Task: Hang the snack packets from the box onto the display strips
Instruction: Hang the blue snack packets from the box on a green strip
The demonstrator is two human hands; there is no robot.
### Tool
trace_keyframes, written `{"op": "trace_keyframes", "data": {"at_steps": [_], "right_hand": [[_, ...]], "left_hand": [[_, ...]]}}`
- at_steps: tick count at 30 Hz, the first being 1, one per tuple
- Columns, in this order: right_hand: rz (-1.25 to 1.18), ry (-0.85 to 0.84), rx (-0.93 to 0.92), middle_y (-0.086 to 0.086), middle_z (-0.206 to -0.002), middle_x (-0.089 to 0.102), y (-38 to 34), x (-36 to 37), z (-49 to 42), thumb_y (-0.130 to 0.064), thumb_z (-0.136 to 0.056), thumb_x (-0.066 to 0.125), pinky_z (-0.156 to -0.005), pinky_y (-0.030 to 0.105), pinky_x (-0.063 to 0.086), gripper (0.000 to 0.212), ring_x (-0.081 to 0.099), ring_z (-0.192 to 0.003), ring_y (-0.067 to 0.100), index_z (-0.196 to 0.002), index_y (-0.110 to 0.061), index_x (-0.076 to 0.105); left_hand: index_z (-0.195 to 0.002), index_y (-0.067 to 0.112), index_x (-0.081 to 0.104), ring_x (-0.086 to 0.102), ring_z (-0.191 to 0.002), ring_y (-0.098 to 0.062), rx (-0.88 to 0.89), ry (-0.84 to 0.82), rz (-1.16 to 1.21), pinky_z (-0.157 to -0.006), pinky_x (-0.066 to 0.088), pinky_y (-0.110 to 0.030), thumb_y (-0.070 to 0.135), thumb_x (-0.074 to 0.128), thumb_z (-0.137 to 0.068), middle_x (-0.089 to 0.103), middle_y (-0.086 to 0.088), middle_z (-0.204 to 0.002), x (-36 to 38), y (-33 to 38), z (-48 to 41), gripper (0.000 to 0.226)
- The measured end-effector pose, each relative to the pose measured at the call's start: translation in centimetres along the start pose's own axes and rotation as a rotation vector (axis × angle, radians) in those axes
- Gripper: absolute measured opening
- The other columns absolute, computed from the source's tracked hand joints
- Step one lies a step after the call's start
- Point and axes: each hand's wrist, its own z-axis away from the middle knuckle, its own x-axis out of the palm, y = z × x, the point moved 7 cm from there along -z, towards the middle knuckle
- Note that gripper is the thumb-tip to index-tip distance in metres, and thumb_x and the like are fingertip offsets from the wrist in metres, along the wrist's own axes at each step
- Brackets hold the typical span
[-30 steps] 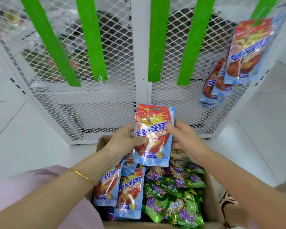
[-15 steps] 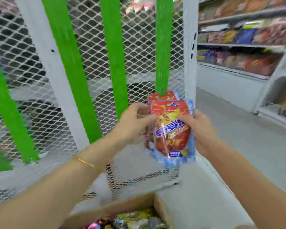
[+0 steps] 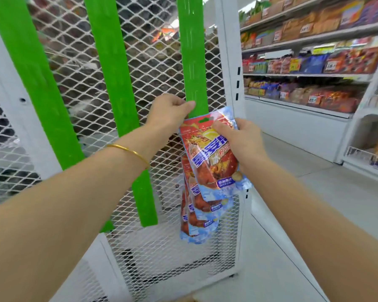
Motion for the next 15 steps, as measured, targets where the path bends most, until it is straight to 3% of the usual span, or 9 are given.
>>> {"op": "trace_keyframes", "data": {"at_steps": [3,8,10,13,15], "right_hand": [[-0.012,0.018,0.033,0.02,-0.083,0.071,0.1,0.7,-0.5,-0.019,-0.08,0.069,-0.073,0.056,0.055,0.013,0.069,-0.077,0.037,-0.071,-0.012,0.065],[-0.001,0.038,0.077,0.016,-0.081,0.072,0.5,0.9,-0.9,-0.023,-0.078,0.071,-0.071,0.056,0.056,0.012,0.07,-0.075,0.035,-0.071,-0.014,0.066],[0.045,0.041,0.084,0.018,-0.082,0.072,1.2,0.7,-0.5,-0.029,-0.073,0.071,-0.071,0.057,0.055,0.018,0.069,-0.078,0.038,-0.072,-0.012,0.067],[0.117,0.026,0.118,0.013,-0.082,0.072,2.7,0.2,0.3,-0.036,-0.073,0.072,-0.075,0.053,0.056,0.025,0.069,-0.078,0.034,-0.079,-0.013,0.068],[0.114,0.024,0.116,0.01,-0.08,0.072,3.4,0.0,0.5,-0.034,-0.078,0.071,-0.076,0.051,0.056,0.019,0.07,-0.076,0.03,-0.075,-0.017,0.065]], "left_hand": [[-0.075,0.015,0.062,0.067,-0.088,-0.029,-0.023,0.0,-0.025,-0.088,0.052,-0.044,0.032,0.062,-0.087,0.071,-0.016,-0.092,0.0,0.3,0.0,0.02],[-0.086,0.007,0.066,0.067,-0.084,-0.025,-0.035,-0.013,-0.012,-0.088,0.052,-0.04,0.032,0.06,-0.088,0.071,-0.013,-0.089,0.1,0.2,0.1,0.026],[-0.089,0.005,0.067,0.065,-0.077,-0.022,-0.015,-0.005,-0.002,-0.08,0.053,-0.035,0.03,0.059,-0.089,0.07,-0.013,-0.089,0.1,0.1,-0.2,0.026],[-0.091,0.008,0.066,0.061,-0.065,-0.012,0.01,-0.01,0.009,-0.053,0.048,-0.018,0.028,0.058,-0.09,0.071,-0.009,-0.087,0.1,0.0,-0.1,0.022],[-0.087,0.01,0.066,0.059,-0.065,-0.012,0.024,0.003,0.007,-0.058,0.044,-0.02,0.03,0.058,-0.09,0.069,-0.008,-0.084,0.1,-0.1,0.0,0.021]]}}
